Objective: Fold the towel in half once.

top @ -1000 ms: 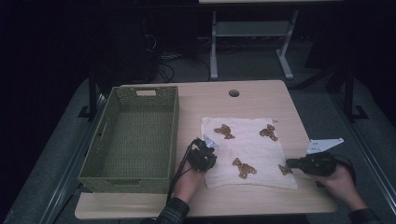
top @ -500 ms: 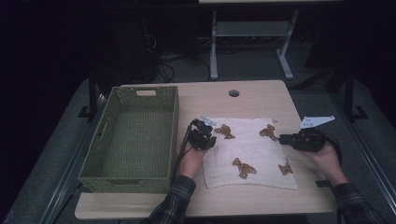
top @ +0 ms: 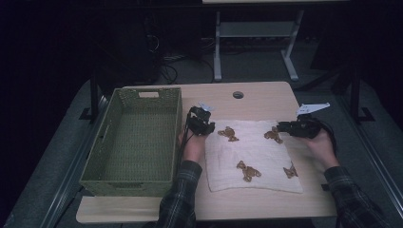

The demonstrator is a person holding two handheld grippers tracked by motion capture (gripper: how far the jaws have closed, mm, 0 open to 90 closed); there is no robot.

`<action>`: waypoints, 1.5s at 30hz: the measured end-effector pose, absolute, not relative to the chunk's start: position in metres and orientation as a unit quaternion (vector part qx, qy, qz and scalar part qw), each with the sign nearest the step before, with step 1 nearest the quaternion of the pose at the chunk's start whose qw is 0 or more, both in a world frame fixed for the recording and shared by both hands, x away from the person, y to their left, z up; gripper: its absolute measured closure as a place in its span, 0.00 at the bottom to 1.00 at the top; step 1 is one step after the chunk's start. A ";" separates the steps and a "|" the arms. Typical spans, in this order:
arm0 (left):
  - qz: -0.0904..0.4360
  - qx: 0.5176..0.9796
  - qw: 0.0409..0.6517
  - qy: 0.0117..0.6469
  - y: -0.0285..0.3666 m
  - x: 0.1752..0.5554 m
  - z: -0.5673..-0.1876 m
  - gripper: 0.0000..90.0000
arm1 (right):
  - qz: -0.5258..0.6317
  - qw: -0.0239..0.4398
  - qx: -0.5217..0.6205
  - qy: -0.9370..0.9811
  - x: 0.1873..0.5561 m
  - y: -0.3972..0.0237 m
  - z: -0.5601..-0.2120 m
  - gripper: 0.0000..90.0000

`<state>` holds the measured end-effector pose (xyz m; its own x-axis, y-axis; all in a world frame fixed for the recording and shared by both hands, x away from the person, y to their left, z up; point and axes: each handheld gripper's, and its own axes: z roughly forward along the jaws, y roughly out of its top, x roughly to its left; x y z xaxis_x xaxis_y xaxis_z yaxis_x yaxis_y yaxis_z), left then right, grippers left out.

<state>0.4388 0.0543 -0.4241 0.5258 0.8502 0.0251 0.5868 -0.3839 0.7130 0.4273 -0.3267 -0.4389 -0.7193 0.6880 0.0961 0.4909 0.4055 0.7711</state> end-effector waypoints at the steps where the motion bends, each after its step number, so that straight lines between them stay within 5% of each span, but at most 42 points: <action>1: 0.201 0.801 0.337 0.452 0.056 0.449 -0.424 0.76 | 0.413 0.121 0.355 0.830 0.432 -0.325 -0.440 0.81; 25: 0.202 0.809 0.267 0.483 0.055 0.487 -0.461 0.70 | 0.381 0.125 0.419 0.814 0.485 -0.330 -0.466 0.73; 28: 0.202 0.811 0.269 0.479 0.055 0.487 -0.461 0.72 | 0.378 0.125 0.418 0.817 0.486 -0.329 -0.469 0.73; 30: 0.199 0.811 0.273 0.478 0.054 0.487 -0.462 0.83 | 0.379 0.129 0.418 0.816 0.488 -0.329 -0.470 0.73; 36: 0.193 0.810 0.277 0.480 0.051 0.486 -0.462 0.95 | 0.368 0.112 0.415 0.824 0.492 -0.325 -0.475 0.83; 37: 0.191 0.809 0.277 0.481 0.052 0.487 -0.462 0.96 | 0.370 0.106 0.412 0.826 0.492 -0.324 -0.475 0.94; 45: 0.196 0.797 0.298 0.488 0.053 0.485 -0.455 0.97 | 0.364 0.125 0.413 0.826 0.491 -0.328 -0.468 0.97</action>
<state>0.4851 0.0535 -0.4555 0.4473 0.8941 0.0218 0.6598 -0.3464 0.6669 0.4908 -0.3277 -0.4678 -0.6281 0.7726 0.0928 0.5901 0.3952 0.7040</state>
